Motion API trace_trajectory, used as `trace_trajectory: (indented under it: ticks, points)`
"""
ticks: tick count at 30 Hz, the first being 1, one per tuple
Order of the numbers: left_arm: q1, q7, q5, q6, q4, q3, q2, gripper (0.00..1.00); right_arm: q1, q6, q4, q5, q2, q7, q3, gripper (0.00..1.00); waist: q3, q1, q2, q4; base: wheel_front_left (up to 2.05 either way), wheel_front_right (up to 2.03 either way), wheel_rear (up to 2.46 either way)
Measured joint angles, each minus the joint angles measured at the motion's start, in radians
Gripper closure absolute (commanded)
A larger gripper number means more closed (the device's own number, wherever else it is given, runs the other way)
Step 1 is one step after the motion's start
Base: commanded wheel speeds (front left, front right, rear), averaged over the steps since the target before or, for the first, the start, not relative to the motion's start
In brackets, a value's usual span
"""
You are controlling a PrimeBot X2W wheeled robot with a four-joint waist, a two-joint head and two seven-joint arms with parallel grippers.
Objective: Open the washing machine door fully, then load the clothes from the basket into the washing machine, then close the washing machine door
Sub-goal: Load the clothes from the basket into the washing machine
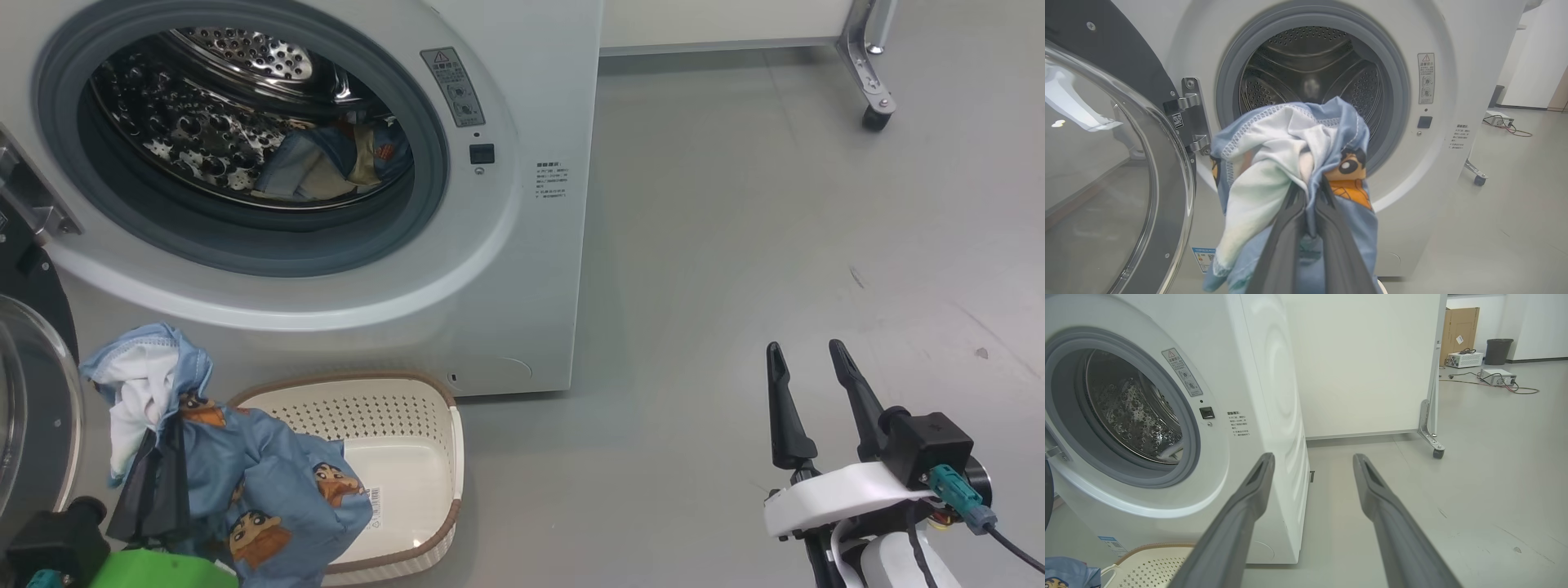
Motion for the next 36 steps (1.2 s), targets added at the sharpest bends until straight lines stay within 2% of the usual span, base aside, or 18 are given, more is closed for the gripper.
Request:
trace_trajectory:
  ticks: [15, 24, 36]
  points:
    - [0.045, 0.0, 0.023, -0.006, -0.044, 0.01, -0.038, 1.0, 0.024, 0.0, -0.02, 0.0, 0.0, 0.0, 0.004, 0.0, 0.011, 0.0, 0.0, 0.015, 0.0, 0.0, 0.0]
    - [0.039, 0.0, 0.023, -0.023, -0.067, 0.027, -0.054, 1.0, 0.024, 0.001, -0.044, -0.001, 0.002, 0.008, 0.026, 0.0, 0.067, 0.0, 0.0, 0.014, 0.0, 0.0, 0.0]
    - [-0.137, 0.0, 0.021, -0.035, -0.065, 0.045, -0.053, 1.0, 0.011, 0.0, -0.088, -0.024, 0.005, 0.027, 0.061, 0.0, 0.196, 0.0001, 0.0, -0.004, 0.0, 0.0, 0.0]
